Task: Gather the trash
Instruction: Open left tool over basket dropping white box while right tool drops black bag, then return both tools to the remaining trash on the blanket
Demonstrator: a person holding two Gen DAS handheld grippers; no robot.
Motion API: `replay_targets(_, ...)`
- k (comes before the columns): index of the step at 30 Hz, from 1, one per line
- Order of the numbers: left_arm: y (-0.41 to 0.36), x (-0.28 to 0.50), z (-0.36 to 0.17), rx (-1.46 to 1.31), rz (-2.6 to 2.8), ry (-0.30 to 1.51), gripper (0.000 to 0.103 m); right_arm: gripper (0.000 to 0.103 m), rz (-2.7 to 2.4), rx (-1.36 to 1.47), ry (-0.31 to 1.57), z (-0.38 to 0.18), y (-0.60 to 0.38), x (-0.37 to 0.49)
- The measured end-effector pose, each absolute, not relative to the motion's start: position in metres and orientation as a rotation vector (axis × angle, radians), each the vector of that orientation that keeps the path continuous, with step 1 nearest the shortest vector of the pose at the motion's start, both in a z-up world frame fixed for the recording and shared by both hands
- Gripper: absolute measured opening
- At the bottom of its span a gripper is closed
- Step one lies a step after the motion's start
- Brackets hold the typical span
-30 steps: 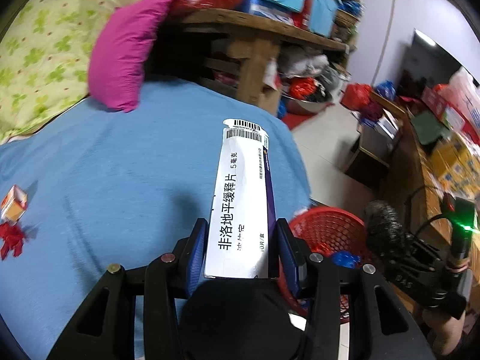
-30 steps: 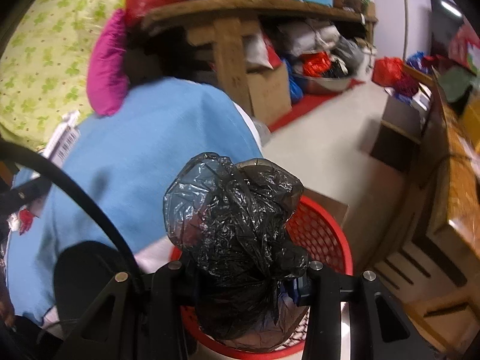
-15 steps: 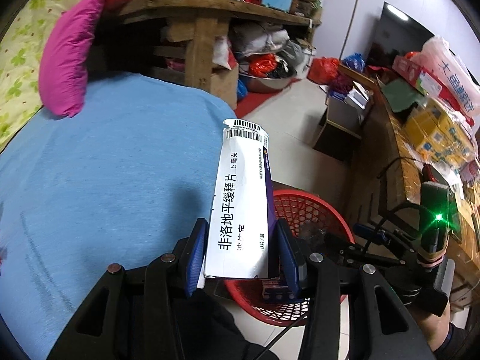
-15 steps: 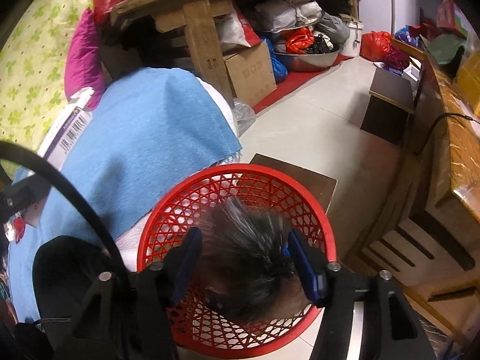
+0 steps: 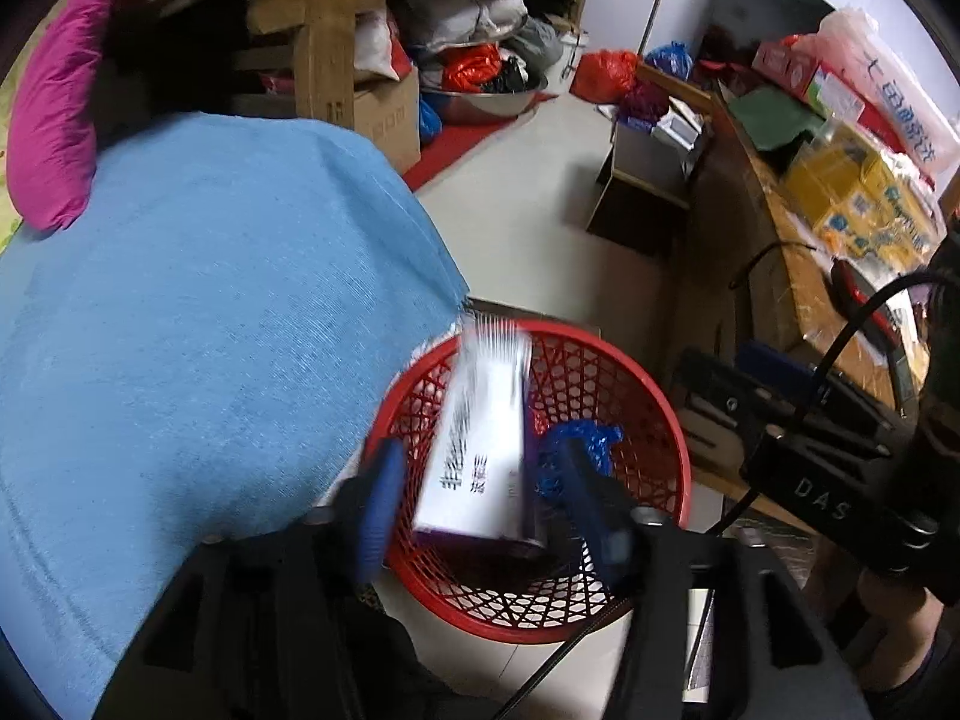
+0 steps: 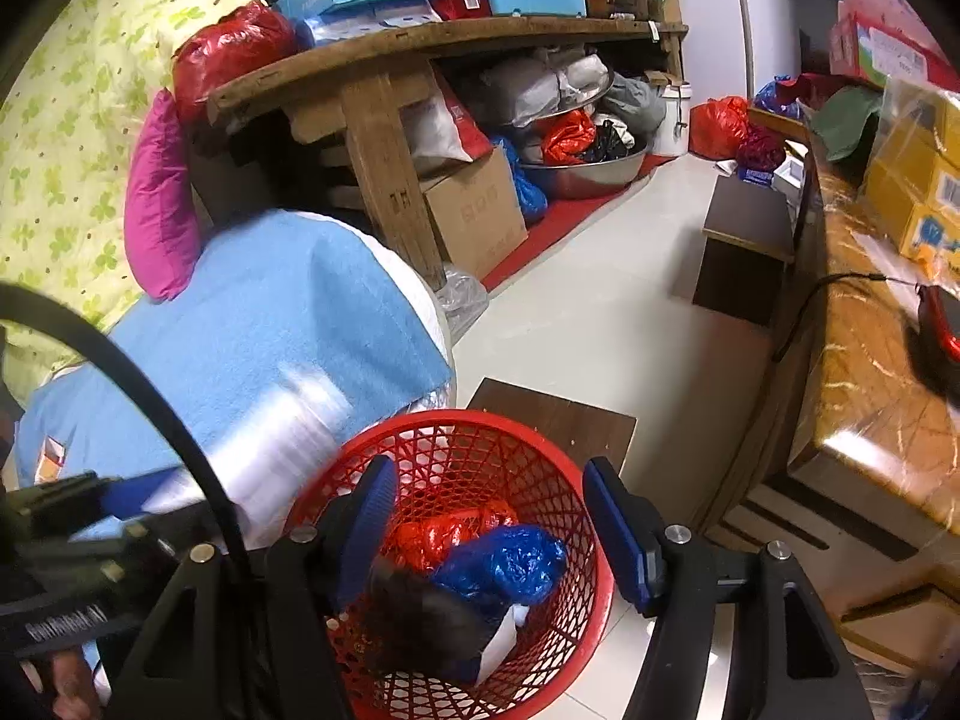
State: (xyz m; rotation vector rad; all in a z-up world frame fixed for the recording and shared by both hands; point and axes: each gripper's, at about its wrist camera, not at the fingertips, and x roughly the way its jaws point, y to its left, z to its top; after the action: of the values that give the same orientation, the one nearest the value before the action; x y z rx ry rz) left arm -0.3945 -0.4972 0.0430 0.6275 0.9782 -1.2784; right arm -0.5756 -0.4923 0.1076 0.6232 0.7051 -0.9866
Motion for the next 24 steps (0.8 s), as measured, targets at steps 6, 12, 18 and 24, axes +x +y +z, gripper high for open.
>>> replay_targets(6,-0.489,-0.387,0.053,0.6,-1.272,0.956,0.067,0.069,-1.003,0.636,0.732,0.102,-0.496,-0.576)
replay_targets(12,-0.454,-0.349,0.073,0.502,-1.198,0.928,0.068,0.07,-0.977,0.627,0.779,0.101,-0.493,-0.558)
replay_targets(18,-0.405,-0.296,0.082,0.402,-1.063,0.921,0.069,0.07,-0.916,0.564,0.818,0.109,-0.483,-0.518)
replay_targets(24,-0.337,-0.237,0.087,0.256,-0.893,0.926,0.069,0.074,-0.796,0.468,0.822,0.134,-0.463,-0.459)
